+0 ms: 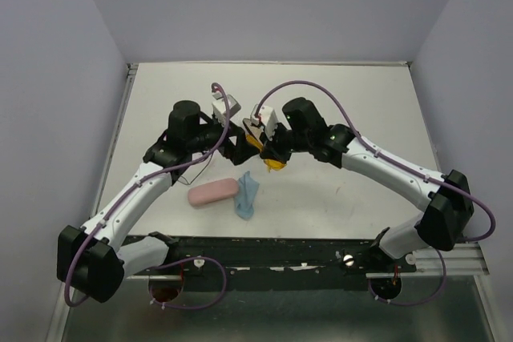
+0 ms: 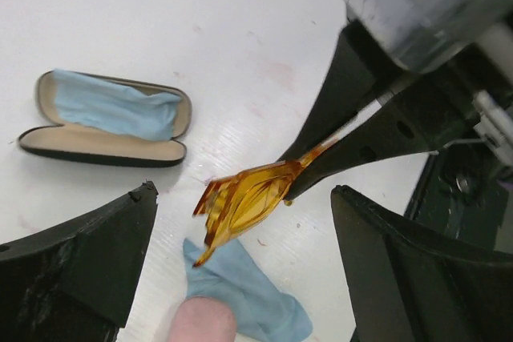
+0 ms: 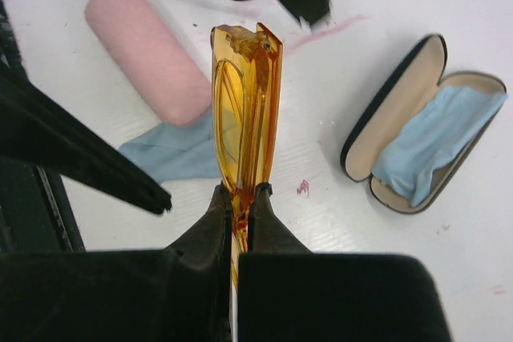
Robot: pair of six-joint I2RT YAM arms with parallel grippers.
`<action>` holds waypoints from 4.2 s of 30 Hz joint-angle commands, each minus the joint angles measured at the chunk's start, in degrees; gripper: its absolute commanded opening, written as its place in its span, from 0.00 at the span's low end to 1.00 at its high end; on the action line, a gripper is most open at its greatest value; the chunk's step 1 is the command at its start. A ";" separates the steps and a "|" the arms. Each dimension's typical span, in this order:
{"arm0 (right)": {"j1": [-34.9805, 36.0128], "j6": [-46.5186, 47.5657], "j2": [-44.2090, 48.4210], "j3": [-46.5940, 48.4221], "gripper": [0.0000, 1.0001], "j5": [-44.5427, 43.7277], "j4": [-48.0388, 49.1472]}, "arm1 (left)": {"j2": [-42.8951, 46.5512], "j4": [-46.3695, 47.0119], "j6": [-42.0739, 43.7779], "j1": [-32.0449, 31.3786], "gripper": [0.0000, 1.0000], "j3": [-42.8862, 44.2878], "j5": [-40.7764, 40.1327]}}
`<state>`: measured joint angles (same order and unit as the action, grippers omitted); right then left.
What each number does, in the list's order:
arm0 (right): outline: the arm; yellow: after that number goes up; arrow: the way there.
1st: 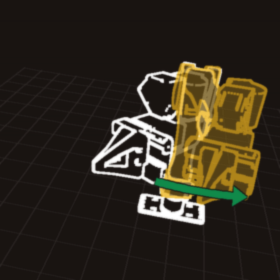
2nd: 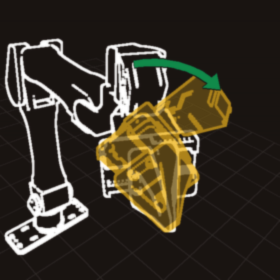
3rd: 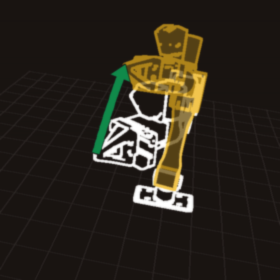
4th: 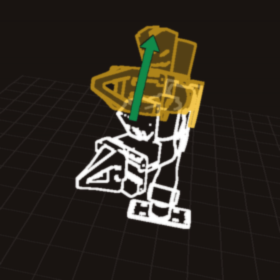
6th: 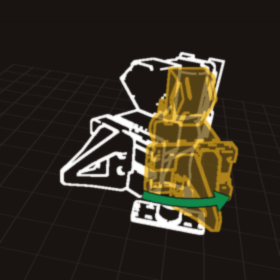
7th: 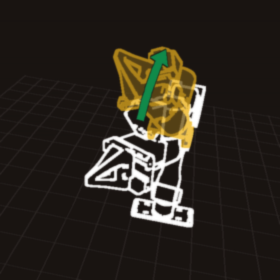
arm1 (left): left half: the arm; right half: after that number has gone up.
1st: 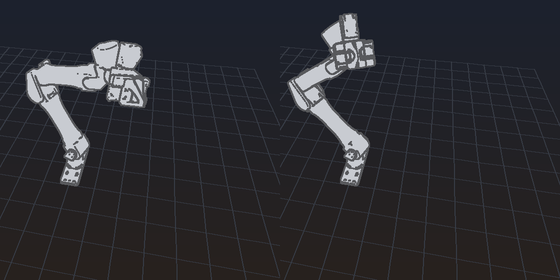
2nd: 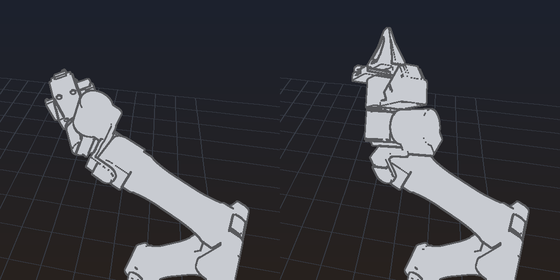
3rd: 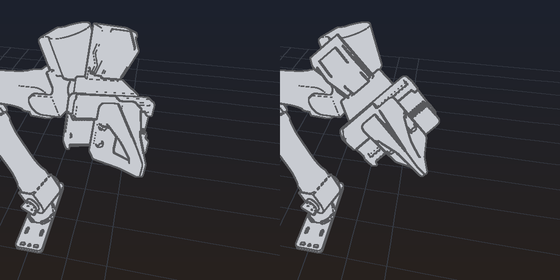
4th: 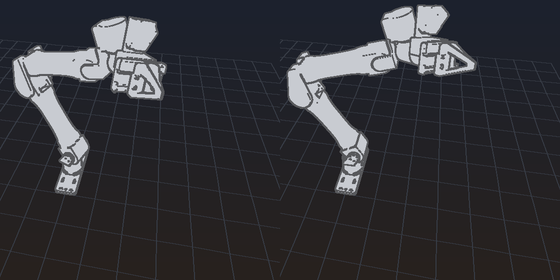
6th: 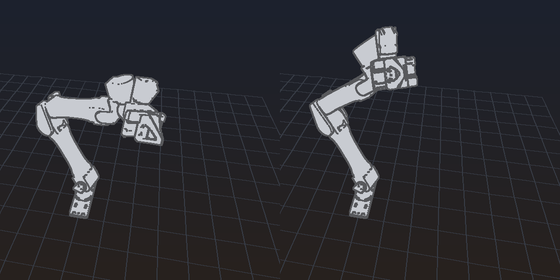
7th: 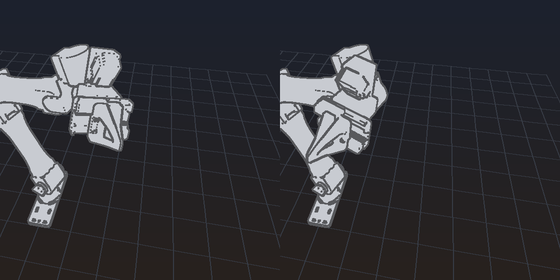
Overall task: Organize the sunglasses
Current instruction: Pass from the left arm to the right, then place the sunglasses in the sunglasses case, then close the case with sunglasses at the center of the board.
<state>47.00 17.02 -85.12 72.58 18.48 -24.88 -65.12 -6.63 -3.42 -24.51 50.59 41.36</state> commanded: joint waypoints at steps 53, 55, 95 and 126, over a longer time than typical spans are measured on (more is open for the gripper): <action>-14.84 -20.62 -45.04 40.45 0.45 -6.44 -14.84 | -26.28 -0.66 -32.79 5.70 0.99 11.02 -15.96; -14.84 -20.53 -44.96 40.54 0.47 -6.70 -15.02 | -26.63 -0.84 -32.79 5.70 0.99 11.37 -15.79; -19.58 -26.77 -36.52 23.93 0.41 -3.54 0.45 | -29.71 -4.09 -37.27 5.79 0.72 11.02 -24.31; -22.48 -31.34 -35.47 11.98 0.16 3.23 10.46 | -43.77 -8.22 -37.54 3.60 0.47 25.43 -20.27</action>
<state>24.99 -13.28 -122.26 87.59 18.39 -17.93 -107.11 -13.67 -41.21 -19.92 73.17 18.76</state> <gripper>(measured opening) 0.168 0.478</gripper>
